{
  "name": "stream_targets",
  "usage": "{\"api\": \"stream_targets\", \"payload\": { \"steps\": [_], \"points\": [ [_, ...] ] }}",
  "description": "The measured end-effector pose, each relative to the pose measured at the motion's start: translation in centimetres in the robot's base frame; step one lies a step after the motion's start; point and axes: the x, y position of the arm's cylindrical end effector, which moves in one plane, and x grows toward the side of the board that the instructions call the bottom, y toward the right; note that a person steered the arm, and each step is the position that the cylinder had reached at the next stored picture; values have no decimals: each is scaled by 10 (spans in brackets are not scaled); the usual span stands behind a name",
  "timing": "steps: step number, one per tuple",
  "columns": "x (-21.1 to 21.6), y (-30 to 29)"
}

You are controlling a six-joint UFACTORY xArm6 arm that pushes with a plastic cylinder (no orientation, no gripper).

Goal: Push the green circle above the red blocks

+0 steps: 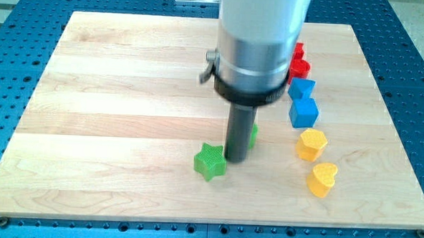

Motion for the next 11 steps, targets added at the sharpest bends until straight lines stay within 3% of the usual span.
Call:
{"api": "stream_targets", "payload": {
  "steps": [1,3,6,7,8,11],
  "points": [
    [-68,1],
    [-43,34],
    [-210,45],
    [-235,49],
    [-254,22],
    [-274,105]
  ]
}}
